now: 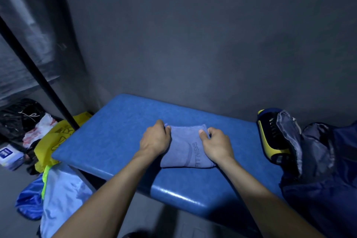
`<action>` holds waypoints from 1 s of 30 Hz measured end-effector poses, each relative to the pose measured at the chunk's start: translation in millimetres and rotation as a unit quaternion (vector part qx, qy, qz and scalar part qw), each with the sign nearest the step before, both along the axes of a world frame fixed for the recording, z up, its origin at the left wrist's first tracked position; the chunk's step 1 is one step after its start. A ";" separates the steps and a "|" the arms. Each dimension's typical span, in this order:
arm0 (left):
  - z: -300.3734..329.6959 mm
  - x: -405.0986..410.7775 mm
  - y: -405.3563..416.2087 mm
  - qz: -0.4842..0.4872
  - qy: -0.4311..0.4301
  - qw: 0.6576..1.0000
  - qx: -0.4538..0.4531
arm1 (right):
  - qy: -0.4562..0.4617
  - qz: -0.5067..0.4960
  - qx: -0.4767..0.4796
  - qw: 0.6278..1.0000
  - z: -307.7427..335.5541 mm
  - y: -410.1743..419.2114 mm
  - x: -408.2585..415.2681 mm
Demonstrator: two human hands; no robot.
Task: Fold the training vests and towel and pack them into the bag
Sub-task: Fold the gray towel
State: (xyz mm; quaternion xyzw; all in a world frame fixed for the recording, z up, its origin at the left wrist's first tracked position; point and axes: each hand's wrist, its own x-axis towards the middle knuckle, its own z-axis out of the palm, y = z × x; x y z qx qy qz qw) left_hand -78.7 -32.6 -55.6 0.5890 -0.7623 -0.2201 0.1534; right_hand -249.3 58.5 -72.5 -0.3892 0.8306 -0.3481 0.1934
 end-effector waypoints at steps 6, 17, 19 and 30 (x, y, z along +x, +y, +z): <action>10.6 4.0 6.5 0.003 -0.064 0.997 -0.054 | 0.091 0.003 0.052 0.995 6.8 1.7 5.6; -3.3 19.5 42.3 -0.334 -0.069 0.937 -0.074 | 0.265 0.327 0.014 0.907 5.5 31.1 12.5; -6.7 27.7 37.8 -0.318 -0.117 0.940 -0.033 | 0.248 0.333 0.072 0.907 3.9 35.3 10.0; -9.6 70.2 25.0 -0.388 -0.036 0.890 -0.238 | 0.289 0.372 -0.078 0.879 -3.4 59.1 -28.0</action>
